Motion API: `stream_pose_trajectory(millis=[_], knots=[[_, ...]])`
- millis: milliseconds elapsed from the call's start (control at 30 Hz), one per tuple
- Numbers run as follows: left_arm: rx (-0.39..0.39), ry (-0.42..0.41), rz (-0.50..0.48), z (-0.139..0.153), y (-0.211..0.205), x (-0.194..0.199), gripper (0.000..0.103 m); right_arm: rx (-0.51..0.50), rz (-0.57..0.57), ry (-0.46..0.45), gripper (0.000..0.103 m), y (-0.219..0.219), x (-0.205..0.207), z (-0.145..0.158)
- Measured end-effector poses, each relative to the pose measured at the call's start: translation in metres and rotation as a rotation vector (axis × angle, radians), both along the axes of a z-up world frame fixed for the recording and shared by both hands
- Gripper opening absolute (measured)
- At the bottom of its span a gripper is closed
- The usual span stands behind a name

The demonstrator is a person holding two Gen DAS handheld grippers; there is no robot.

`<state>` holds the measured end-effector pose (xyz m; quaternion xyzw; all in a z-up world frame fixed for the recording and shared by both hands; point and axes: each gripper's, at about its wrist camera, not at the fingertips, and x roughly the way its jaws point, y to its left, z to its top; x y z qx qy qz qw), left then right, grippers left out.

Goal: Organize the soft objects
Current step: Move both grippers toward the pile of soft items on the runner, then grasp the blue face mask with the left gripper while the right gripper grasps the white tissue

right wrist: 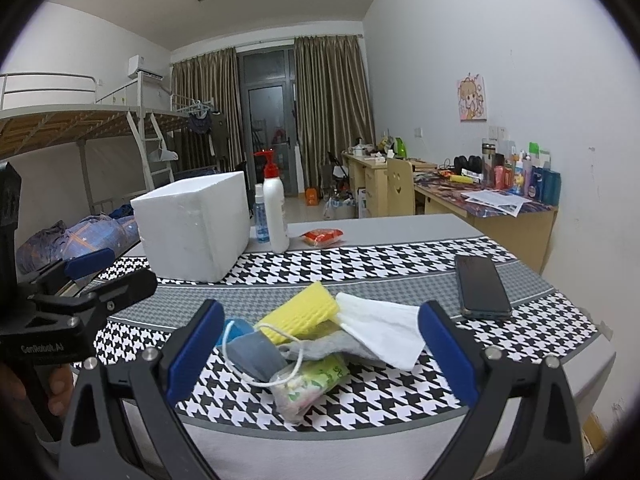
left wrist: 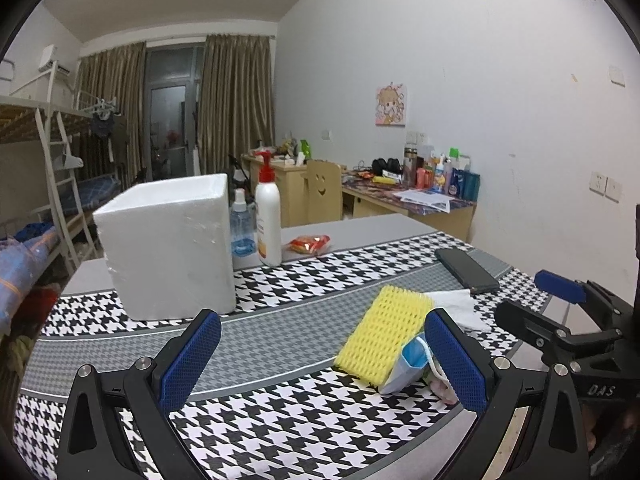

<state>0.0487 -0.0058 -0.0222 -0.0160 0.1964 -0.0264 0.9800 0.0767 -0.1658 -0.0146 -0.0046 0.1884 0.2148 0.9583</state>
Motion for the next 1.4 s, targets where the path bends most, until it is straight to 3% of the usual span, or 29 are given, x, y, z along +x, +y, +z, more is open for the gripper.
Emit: stream_pose_trajectory(millis=[1133, 1300, 1400], knots=[[0.025, 0.178, -0.204, -0.048, -0.045, 0.049, 0.102, -0.011, -0.069, 0.152, 0.099, -0.022, 0.048, -0.033], [0.025, 0.188, -0.237, -0.051, -0.053, 0.056, 0.088, -0.017, -0.083, 0.169, 0.099, -0.026, 0.054, -0.039], [0.021, 0.198, -0.253, -0.053, -0.056, 0.061, 0.073, -0.023, -0.088, 0.178, 0.099, -0.027, 0.058, -0.042]])
